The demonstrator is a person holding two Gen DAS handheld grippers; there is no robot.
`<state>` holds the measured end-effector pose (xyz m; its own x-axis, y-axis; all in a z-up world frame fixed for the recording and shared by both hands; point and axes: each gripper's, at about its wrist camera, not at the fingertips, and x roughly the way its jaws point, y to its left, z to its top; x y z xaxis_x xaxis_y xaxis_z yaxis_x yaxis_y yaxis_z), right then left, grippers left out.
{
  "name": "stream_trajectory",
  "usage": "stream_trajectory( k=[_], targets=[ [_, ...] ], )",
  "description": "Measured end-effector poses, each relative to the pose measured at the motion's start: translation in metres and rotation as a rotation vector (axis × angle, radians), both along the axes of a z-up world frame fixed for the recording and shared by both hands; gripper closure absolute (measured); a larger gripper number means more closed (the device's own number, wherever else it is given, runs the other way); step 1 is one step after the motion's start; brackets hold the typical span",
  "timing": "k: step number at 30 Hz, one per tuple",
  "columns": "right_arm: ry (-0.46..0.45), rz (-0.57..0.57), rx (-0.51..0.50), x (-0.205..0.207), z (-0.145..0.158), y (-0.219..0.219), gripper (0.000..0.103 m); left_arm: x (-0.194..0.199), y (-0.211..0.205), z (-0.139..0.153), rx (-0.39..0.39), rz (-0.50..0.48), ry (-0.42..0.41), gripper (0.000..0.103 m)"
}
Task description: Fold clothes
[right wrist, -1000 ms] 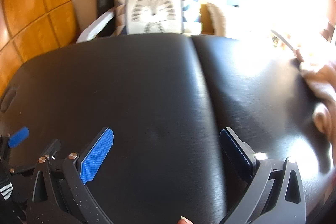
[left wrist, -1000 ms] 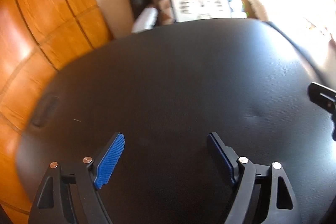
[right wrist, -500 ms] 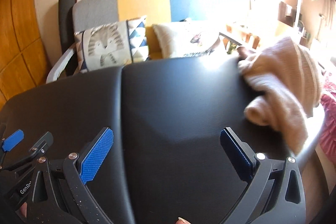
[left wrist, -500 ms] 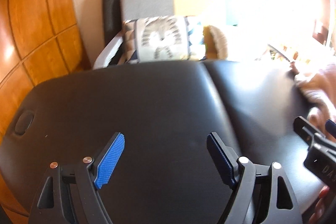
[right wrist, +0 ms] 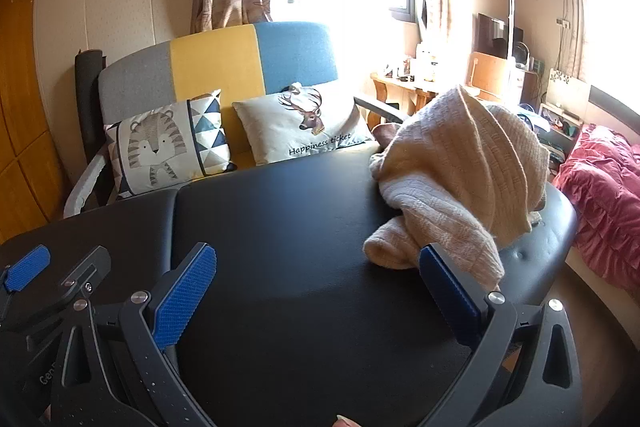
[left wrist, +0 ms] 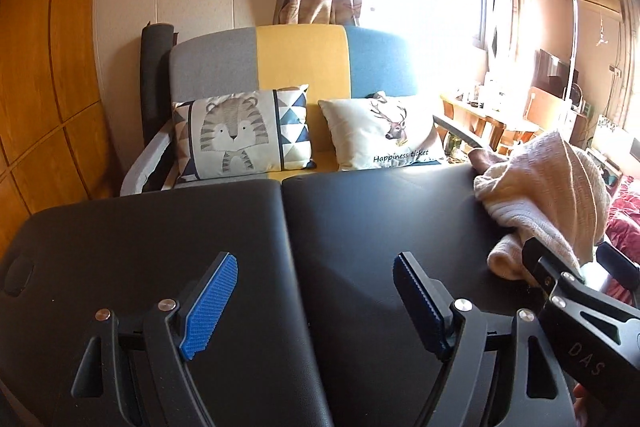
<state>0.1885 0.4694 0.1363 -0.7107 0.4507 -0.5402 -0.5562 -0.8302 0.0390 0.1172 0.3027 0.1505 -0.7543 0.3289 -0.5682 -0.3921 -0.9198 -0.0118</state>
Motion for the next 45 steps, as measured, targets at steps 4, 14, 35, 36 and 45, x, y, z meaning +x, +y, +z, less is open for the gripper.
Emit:
stream_trajectory(
  k=[4,14,35,36,45],
  targets=[
    [0.005,-0.043,-0.005,0.009,-0.001,0.017,0.0,0.006,0.02,0.0,-0.017,-0.04,0.019,0.021],
    [0.015,-0.147,-0.026,0.036,-0.004,0.051,0.0,0.022,0.07,-0.006,-0.041,-0.129,0.032,0.021],
    [0.003,-0.201,-0.06,0.051,-0.013,0.075,0.0,0.035,0.1,-0.017,-0.049,-0.182,0.024,0.021],
    [0.002,-0.203,-0.062,0.052,-0.014,0.076,0.0,0.035,0.101,-0.017,-0.051,-0.184,0.023,0.021],
    [-0.01,-0.22,-0.069,0.053,-0.019,0.081,0.0,0.035,0.11,-0.023,-0.058,-0.204,0.005,0.021]
  ],
)
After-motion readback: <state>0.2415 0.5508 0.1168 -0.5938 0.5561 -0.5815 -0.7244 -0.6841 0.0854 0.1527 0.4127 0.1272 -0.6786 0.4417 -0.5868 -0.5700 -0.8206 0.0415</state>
